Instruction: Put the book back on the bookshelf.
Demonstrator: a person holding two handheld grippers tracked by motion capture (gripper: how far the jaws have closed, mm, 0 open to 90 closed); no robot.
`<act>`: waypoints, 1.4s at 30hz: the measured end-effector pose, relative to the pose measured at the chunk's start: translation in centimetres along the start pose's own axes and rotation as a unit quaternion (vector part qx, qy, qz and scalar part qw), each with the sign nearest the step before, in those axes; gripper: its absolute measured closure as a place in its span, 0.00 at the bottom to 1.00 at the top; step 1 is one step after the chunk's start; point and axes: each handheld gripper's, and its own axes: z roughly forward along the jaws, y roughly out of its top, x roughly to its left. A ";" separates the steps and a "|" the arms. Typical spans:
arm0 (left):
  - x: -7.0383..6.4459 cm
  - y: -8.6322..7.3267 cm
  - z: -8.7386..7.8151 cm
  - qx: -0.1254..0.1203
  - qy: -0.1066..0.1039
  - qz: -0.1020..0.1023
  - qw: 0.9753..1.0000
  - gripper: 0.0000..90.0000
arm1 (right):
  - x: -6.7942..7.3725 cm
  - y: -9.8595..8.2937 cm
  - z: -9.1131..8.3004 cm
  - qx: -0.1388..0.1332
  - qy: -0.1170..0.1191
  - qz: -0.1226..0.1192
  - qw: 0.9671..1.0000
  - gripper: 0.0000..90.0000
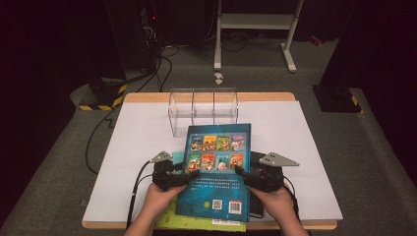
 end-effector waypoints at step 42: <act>-0.1 3.7 -5.2 -0.193 -0.013 0.049 0.980 0.55 | 4.3 7.2 1.1 -0.074 -0.033 -0.049 0.995 0.64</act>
